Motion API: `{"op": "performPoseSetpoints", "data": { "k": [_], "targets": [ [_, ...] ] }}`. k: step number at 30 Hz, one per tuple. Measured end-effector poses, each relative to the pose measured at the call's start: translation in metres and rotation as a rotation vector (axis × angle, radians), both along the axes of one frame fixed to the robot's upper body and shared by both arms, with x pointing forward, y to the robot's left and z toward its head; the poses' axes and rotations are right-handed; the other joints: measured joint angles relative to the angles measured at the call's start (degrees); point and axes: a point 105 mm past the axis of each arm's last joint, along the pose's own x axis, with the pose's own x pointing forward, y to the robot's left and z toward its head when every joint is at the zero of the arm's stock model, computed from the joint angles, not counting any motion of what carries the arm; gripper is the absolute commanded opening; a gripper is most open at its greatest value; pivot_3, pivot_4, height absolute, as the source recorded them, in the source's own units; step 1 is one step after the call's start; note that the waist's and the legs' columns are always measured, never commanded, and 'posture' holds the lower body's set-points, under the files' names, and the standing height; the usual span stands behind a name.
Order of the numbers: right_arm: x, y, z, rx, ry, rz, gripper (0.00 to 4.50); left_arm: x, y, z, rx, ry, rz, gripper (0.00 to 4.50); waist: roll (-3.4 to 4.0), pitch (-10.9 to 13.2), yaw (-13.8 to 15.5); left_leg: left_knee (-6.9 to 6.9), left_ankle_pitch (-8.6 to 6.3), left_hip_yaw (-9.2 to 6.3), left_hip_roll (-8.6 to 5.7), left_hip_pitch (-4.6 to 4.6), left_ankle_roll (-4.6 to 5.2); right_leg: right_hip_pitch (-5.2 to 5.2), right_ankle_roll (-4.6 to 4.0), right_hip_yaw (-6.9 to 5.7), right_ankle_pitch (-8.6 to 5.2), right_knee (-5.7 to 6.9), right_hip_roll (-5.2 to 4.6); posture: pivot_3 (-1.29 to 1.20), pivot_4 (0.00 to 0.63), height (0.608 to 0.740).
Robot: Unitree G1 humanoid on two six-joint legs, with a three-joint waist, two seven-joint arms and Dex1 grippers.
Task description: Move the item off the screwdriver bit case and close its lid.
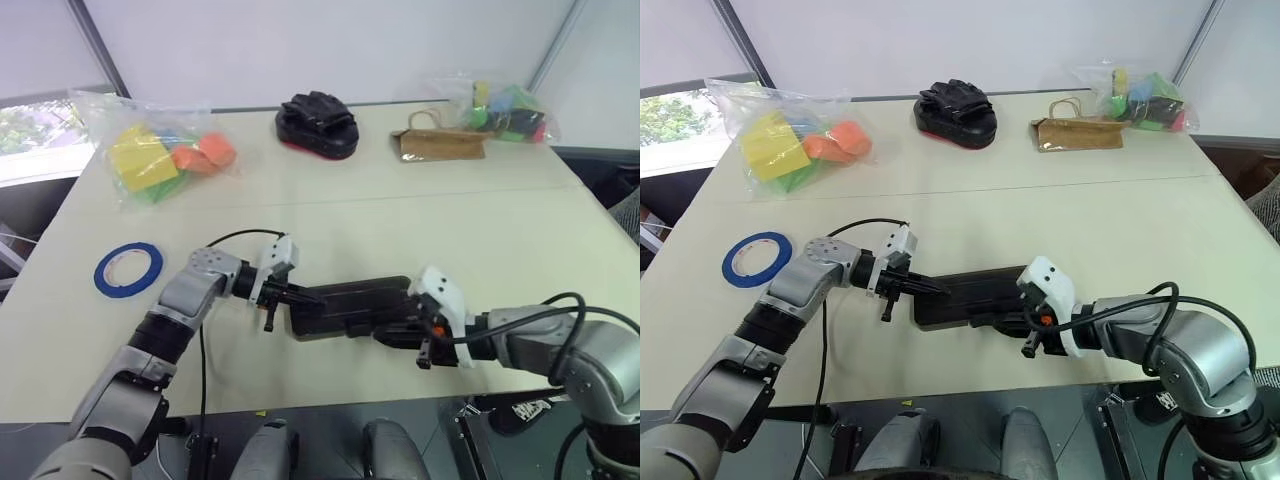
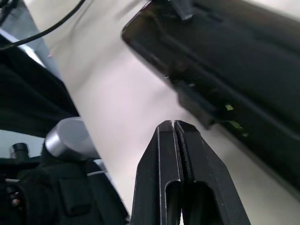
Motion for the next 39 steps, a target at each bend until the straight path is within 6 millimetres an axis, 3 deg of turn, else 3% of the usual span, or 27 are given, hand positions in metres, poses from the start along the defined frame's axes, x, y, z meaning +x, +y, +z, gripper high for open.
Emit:
{"op": "performPoseSetpoints", "data": {
  "k": [12,19,24,29,39],
  "targets": [
    [0.011,0.011,-0.021,-0.019,-0.013,-0.057,0.04,0.001,-0.002,0.002,-0.02,0.005,0.047,0.0,0.0,0.0,0.09,-0.03,0.0,-0.04,0.0,-0.01,0.0,-0.01,0.0,0.0,0.0,-0.03,0.0,0.0,0.15,0.74],
    [0.009,0.014,-0.026,-0.023,-0.008,-0.055,0.04,0.023,0.006,0.006,-0.04,0.039,0.189,0.0,-0.05,0.03,-0.3,-0.05,0.0,-0.05,0.0,-0.13,0.0,-0.18,0.0,-0.01,0.0,-0.03,0.02,0.0,0.15,0.74],
    [0.008,0.016,-0.027,-0.018,-0.008,-0.053,0.04,0.033,0.008,-0.004,-0.015,0.03,0.249,0.0,-0.09,0.06,-0.28,-0.06,0.0,-0.04,0.0,-0.21,0.0,-0.24,0.0,-0.01,0.0,-0.06,0.02,0.0,0.15,0.74],
    [0.009,0.017,-0.026,-0.018,-0.016,-0.057,0.04,0.033,0.0,-0.015,0.008,0.018,0.236,0.0,-0.13,0.09,-0.11,-0.07,0.0,-0.04,0.0,-0.25,0.0,-0.25,0.0,-0.01,0.0,-0.08,0.02,0.0,0.15,0.74],
    [0.012,0.018,-0.033,-0.057,-0.044,-0.064,0.04,0.042,-0.025,-0.011,0.012,-0.045,0.162,0.0,-0.14,0.09,0.08,-0.05,0.0,-0.01,-0.03,-0.26,0.0,-0.23,0.01,-0.04,0.0,-0.11,0.0,0.0,0.15,0.74]
  ]
}}
